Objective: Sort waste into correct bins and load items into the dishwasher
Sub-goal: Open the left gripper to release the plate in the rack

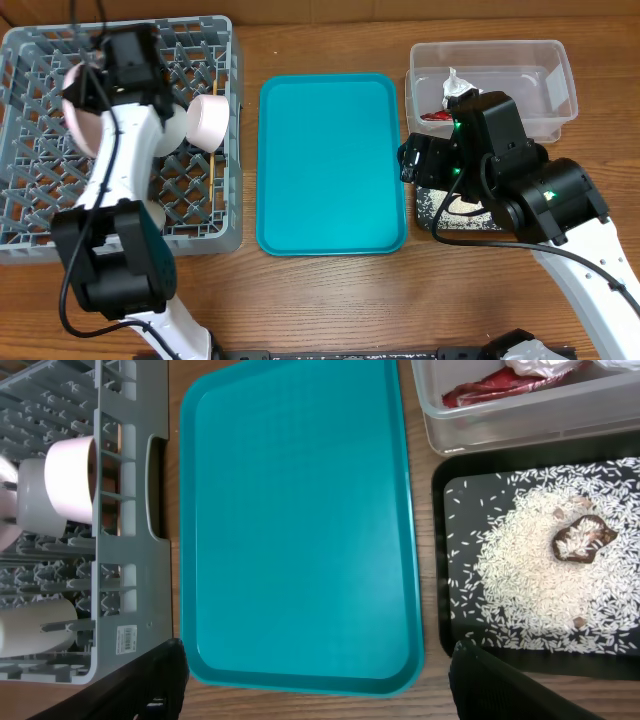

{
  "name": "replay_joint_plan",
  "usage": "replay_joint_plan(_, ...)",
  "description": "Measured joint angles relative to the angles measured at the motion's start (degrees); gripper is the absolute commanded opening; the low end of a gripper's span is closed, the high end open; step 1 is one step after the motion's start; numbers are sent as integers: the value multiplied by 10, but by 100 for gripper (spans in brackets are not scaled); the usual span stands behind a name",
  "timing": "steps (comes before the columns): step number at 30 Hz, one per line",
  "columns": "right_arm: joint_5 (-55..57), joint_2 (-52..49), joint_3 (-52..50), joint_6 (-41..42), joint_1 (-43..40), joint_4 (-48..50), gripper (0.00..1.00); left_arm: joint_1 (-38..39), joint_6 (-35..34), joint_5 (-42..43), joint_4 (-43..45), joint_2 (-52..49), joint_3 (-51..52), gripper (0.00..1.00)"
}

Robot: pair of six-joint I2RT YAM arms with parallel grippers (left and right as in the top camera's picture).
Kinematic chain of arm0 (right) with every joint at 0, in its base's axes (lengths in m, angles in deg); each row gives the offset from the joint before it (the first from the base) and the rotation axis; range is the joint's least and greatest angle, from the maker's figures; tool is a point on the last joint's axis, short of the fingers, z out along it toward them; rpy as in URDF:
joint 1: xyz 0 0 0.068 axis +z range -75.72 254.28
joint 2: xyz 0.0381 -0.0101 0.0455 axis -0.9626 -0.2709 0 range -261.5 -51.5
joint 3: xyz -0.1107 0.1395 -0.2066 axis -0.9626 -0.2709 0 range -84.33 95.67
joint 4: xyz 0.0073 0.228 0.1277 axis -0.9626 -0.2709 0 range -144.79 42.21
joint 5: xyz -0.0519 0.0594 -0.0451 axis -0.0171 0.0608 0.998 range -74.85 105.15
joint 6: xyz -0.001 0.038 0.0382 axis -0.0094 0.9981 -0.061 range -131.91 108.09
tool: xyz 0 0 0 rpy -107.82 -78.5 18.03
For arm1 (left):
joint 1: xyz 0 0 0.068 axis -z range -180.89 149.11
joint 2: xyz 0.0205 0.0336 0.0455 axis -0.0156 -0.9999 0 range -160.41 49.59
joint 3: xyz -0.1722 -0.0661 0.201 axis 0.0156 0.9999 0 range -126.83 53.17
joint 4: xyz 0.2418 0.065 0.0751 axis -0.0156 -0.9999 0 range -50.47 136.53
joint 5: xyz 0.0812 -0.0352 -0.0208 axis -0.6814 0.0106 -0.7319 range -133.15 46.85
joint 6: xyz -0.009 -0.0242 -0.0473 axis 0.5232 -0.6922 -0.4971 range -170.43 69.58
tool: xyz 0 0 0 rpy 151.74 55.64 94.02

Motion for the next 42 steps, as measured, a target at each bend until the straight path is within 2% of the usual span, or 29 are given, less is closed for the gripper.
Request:
replay_joint_plan(7, 0, 0, 0, 0, 0, -5, 84, 59, 9, -2, -9, 0, 0, 9)
replay_joint_plan(13, 0, 0, 0, 0, 0, -6, 83, 61, 0, -3, -40, 0, 0, 15)
replay_joint_plan(14, 0, 0, 0, 0, 0, -6, 83, 60, -3, -3, -46, 0, 0, 20)
replay_joint_plan(16, 0, 0, 0, 0, 0, -7, 82, 60, -8, -3, -52, 0, 1, 35)
replay_joint_plan(21, 0, 0, 0, 0, 0, -10, 81, 61, -18, -4, -52, 0, 1, 42)
replay_joint_plan(24, 0, 0, 0, 0, 0, -13, 81, 64, -20, -5, -52, 0, 1, 53)
replay_joint_plan(26, 0, 0, 0, 0, 0, -14, 81, 69, -20, -5, -52, 0, 1, 64)
replay_joint_plan(33, 0, 0, 0, 0, 0, -22, 80, 110, -22, -7, -50, 0, 1, 62)
replay_joint_plan(35, 0, 0, 0, 0, 0, -23, 80, 121, -20, -7, -50, 0, 1, 66)
replay_joint_plan(38, 0, 0, 0, 0, 0, -24, 79, 135, -25, -20, -49, 0, 1, 78)
replay_joint_plan(42, -1, 0, 0, 0, 0, -25, 80, 147, -73, -51, -57, 7, 1, 88)
